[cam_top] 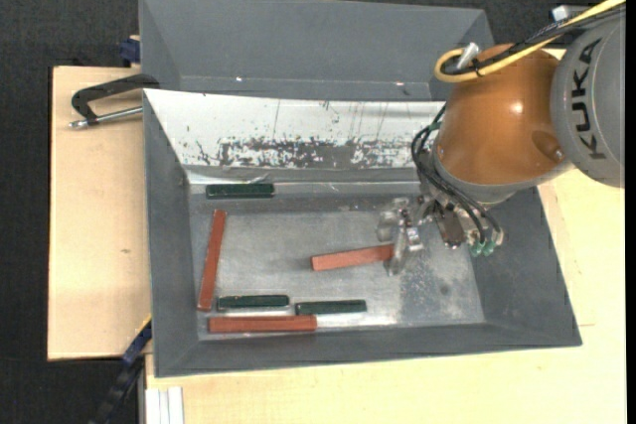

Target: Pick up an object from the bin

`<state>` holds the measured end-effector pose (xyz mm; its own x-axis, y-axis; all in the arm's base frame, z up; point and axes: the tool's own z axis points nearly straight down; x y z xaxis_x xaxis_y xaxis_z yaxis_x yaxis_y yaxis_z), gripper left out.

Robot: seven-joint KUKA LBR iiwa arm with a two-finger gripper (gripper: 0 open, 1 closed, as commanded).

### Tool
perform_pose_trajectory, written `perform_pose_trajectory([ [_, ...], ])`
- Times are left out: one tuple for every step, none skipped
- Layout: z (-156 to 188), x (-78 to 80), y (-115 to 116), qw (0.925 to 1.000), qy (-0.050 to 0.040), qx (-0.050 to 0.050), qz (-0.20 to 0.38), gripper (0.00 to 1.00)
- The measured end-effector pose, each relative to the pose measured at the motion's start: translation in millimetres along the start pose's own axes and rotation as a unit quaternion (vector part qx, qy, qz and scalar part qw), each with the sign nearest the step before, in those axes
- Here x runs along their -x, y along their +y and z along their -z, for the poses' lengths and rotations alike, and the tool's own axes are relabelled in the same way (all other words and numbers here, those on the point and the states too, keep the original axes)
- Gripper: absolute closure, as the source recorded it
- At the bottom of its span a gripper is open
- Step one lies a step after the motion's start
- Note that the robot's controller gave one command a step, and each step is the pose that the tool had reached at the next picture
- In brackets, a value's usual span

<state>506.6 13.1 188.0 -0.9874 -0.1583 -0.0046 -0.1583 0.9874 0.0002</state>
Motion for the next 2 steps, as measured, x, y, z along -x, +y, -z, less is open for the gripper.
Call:
perform_pose_trajectory([
  [0.0, 0.0, 0.1, 1.0000, 0.0000, 0.000, 0.000, 1.00],
  [106.1, 3.2, -64.0, 0.9724, -0.0016, -0.001, 0.233, 1.00],
])
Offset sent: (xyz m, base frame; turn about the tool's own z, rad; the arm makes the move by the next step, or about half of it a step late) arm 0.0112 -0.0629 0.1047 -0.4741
